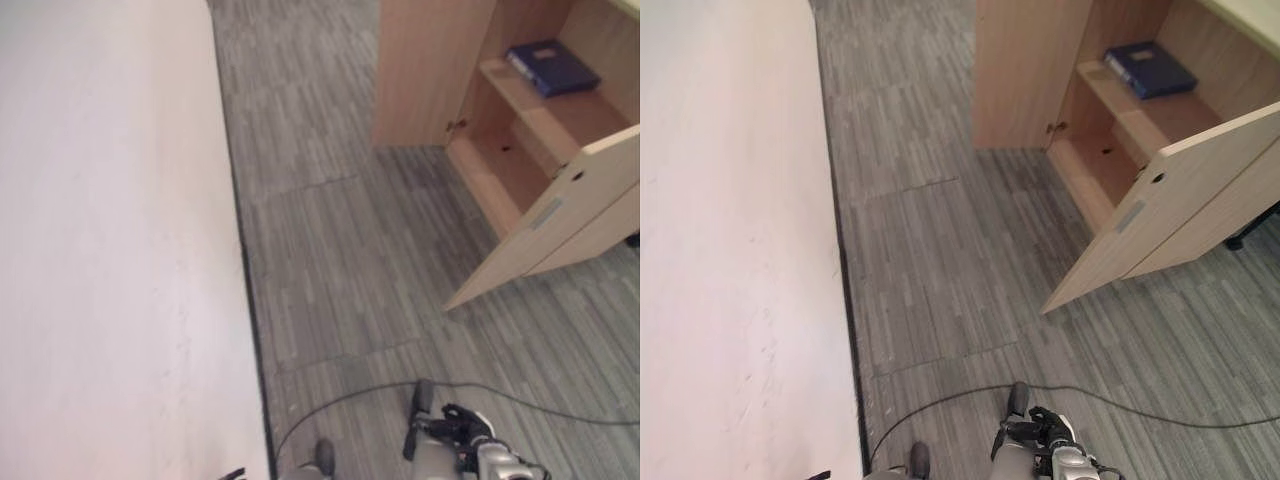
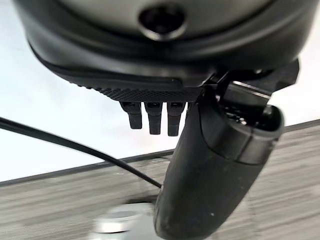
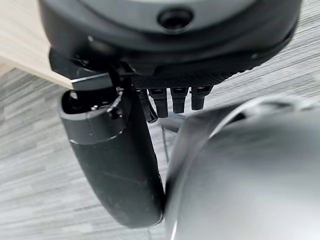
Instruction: Put the empty folder in the office cabinet
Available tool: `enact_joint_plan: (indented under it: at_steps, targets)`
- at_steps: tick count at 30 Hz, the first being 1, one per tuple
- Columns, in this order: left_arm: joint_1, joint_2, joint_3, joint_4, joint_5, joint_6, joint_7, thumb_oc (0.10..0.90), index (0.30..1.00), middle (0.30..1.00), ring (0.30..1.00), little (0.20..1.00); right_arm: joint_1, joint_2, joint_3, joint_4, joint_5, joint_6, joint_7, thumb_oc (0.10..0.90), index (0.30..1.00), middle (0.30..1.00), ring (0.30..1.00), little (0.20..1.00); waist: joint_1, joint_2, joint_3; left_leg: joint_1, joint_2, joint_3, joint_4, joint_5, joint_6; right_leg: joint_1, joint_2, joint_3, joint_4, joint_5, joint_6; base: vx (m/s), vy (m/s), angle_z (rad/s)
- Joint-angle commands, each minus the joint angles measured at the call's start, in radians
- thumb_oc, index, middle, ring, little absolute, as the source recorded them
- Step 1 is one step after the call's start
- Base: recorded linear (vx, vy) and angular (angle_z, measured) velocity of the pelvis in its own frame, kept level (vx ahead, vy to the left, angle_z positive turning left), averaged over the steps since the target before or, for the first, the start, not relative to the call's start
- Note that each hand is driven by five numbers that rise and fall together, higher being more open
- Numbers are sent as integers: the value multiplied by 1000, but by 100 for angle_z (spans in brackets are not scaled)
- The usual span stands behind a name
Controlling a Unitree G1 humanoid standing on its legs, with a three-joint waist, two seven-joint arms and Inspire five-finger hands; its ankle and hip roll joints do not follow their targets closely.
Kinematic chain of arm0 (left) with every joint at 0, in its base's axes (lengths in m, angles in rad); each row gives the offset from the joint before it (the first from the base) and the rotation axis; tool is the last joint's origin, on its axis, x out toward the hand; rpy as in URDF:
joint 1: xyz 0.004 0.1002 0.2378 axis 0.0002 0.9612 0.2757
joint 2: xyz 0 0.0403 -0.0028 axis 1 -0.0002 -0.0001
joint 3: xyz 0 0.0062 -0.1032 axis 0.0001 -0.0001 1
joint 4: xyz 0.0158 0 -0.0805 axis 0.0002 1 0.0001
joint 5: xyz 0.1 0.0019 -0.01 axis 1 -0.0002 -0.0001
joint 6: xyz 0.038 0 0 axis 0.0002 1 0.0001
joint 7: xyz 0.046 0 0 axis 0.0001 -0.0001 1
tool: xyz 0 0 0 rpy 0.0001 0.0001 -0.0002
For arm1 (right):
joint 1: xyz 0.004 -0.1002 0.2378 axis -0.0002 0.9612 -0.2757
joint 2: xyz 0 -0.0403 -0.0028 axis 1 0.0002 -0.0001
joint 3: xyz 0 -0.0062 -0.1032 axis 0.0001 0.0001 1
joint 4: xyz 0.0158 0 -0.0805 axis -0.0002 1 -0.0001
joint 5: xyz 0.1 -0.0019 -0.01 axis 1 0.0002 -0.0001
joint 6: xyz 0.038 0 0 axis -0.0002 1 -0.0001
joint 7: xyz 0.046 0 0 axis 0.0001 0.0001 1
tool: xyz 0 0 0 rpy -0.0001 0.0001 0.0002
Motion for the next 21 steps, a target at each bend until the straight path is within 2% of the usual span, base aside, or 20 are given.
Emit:
enact_joint_plan:
  at_steps: [1,3,5,6,7,9,10,11,12,13,14,15,16,17,19,20,21]
  targets:
    - [-4,-16,10,35,37,-4,5,800,900,900,900,900,50,-67,9,29,-19,20,-11,800,900,900,900,900,-8,19,35,-35,-83,-72,58,-42,54,47,32,16,-44,69,-9,357,-246,47]
    - [-13,-17,22,32,14,-7,9,800,900,900,900,900,57,-76,17,56,-28,24,-1,800,900,900,900,900,-11,15,14,-14,-32,-114,53,-51,28,32,61,28,24,45,-29,499,-400,31]
    - [-19,-18,18,31,13,-8,10,800,900,900,900,900,55,-80,16,57,-24,21,-3,800,900,900,900,900,-12,17,12,-16,-20,-122,58,-54,23,25,64,19,46,29,-35,271,-277,22]
    - [-31,-17,11,31,4,-11,10,800,900,900,900,900,55,-84,7,56,-6,13,-4,800,900,900,900,900,-17,22,9,-17,15,-130,76,-60,8,11,78,9,108,-19,-53,338,-354,34]
    - [-36,-16,4,28,6,-12,9,800,900,900,900,900,60,-85,7,51,1,8,-5,800,900,900,900,900,-19,21,6,-24,32,-131,102,-57,-1,10,83,-1,133,-45,-66,350,-358,33]
    - [-42,-16,-8,24,11,-14,5,800,900,900,900,900,62,-87,8,48,12,1,-8,800,900,900,900,900,-21,20,6,-42,65,-123,203,-20,-24,41,113,-11,148,-91,-95,239,-241,33]
    - [-42,-16,-8,24,11,-14,5,800,900,900,900,900,62,-87,8,48,12,1,-8,800,900,900,900,900,-23,18,5,-45,63,-125,203,-18,-24,39,111,-11,146,-89,-95,252,-359,12]
    - [-51,-16,-22,5,8,-13,-3,800,900,900,900,900,65,-86,18,49,27,-9,-12,800,900,900,900,900,-3,-3,28,-146,54,-129,480,62,-10,122,157,-10,127,-137,-147,152,-254,5]
    - [-51,-16,-22,5,8,-13,-3,800,900,900,900,900,65,-86,18,49,27,-9,-12,800,900,900,900,900,-5,-4,26,-150,51,-131,480,64,-10,120,155,-11,126,-135,-146,209,-337,6]
    - [-51,-16,-25,0,6,-12,-3,800,900,900,900,900,66,-86,18,48,31,-9,-14,800,900,900,900,900,1,-11,33,-195,43,-135,567,93,-5,144,162,-12,118,-147,-157,149,-194,-19]
    - [-53,-19,-30,3,11,-9,-6,800,900,900,900,900,64,-91,14,53,37,-7,-18,800,900,900,900,900,9,-24,43,-289,26,-107,630,85,7,187,160,-12,108,-170,-166,152,-192,-19]
    - [-53,-19,-30,3,11,-9,-6,800,900,900,900,900,64,-91,14,53,37,-7,-18,800,900,900,900,900,9,-23,44,-289,28,-107,634,82,7,187,161,-12,109,-171,-166,259,-146,-13]
    - [-45,-22,-28,7,14,-10,-11,800,900,900,900,900,67,-94,13,54,38,-7,-13,800,900,900,900,900,22,-29,42,-353,13,-78,592,45,13,230,159,-8,99,-191,-165,160,-34,18]
    - [-45,-22,-28,7,14,-10,-11,800,900,900,900,900,67,-94,13,54,38,-7,-13,800,900,900,900,900,21,-30,40,-355,12,-78,590,47,13,228,157,-9,99,-190,-165,236,-35,33]
    - [-38,-25,-29,7,14,-10,-14,800,900,900,900,900,69,-95,12,61,37,-8,-13,800,900,900,900,900,34,-31,37,-395,16,-60,492,47,6,270,155,-6,88,-213,-162,196,16,17]
    - [-32,-27,-30,5,13,-10,-15,800,900,900,900,900,72,-95,13,67,35,-8,-13,800,900,900,900,900,39,-29,32,-409,23,-59,419,72,-2,286,155,-6,85,-222,-161,362,78,-3]
    - [-16,-32,-30,1,7,-12,-17,800,900,900,900,900,85,-93,12,76,30,-8,-14,800,900,900,900,900,53,-9,21,-431,57,-80,268,178,-31,327,172,-10,80,-245,-159,287,67,0]
